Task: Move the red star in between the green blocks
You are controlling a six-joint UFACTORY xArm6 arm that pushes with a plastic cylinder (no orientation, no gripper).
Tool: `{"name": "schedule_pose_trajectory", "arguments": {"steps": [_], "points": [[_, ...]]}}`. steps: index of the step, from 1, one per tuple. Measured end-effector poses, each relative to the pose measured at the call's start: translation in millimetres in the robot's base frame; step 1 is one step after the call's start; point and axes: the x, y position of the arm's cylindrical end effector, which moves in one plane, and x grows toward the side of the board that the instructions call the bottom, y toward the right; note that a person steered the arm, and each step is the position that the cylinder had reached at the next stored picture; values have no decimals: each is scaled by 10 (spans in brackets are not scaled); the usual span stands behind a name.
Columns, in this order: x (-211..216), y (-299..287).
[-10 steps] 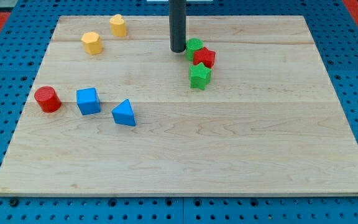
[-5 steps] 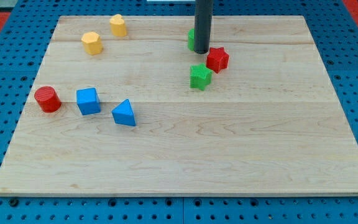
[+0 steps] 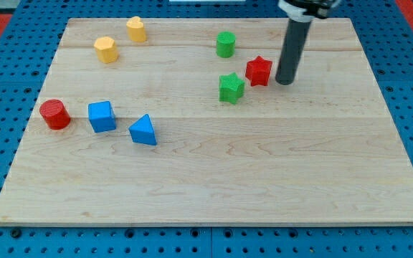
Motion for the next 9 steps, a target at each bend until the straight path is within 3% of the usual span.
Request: {"name": "schedule_pose_trajectory", "arguments": {"steps": [4, 5, 7, 8, 9], "points": [[-177, -510], [-503, -703], [-618, -1473], [-445, -2069], [-36, -1979]]}}
